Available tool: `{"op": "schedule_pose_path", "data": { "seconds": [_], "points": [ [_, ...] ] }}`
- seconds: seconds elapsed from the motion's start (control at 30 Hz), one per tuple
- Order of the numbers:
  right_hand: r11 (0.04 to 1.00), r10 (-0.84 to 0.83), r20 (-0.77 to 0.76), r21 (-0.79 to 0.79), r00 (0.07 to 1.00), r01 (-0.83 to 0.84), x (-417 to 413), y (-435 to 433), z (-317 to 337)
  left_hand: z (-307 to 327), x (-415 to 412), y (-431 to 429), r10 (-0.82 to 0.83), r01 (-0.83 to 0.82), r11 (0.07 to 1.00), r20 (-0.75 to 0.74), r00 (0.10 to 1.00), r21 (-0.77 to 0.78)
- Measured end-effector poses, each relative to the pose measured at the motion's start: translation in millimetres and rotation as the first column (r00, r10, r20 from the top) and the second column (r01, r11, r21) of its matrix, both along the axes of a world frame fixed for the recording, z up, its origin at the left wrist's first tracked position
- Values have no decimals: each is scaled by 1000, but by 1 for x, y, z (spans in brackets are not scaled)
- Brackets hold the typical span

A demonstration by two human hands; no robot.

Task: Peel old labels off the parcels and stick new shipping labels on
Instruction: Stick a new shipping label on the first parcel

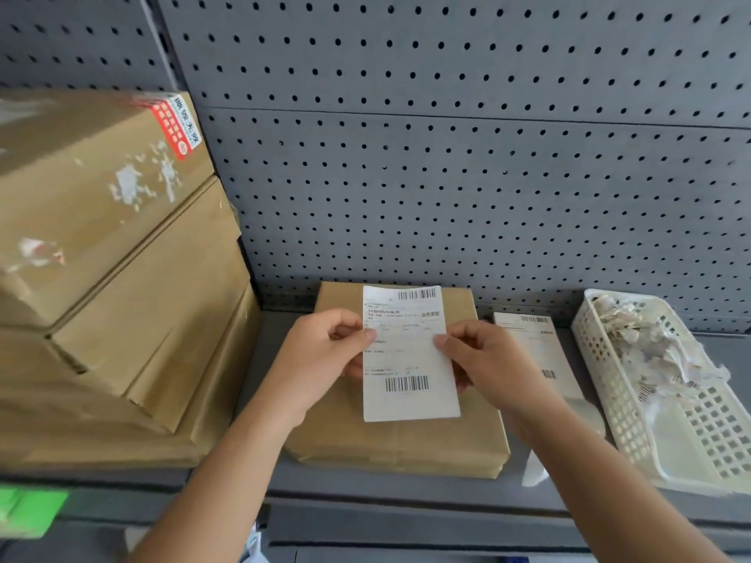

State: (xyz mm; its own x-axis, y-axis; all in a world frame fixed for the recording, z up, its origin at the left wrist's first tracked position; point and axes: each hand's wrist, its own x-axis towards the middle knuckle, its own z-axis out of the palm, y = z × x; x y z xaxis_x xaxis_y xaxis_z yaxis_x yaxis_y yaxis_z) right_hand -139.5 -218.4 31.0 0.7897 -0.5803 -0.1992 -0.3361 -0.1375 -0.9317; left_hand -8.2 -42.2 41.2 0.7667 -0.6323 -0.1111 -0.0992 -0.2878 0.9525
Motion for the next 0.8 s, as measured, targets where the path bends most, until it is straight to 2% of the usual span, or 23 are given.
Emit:
{"op": "schedule_pose_path", "data": {
  "seconds": [0.13,0.37,0.8],
  "points": [
    [996,-23,-54,-91,998,18,11,3,-10,-11,13,-5,-3,-11,994,130,991,106],
    [956,-38,-115,-292,993,3,24,1,-18,-26,26,-17,-10,-52,975,275,962,217],
    [896,-61,-241,-442,969,-53,35,3,-17,-35,28,-28,-43,-118,934,436,899,336]
  ]
}}
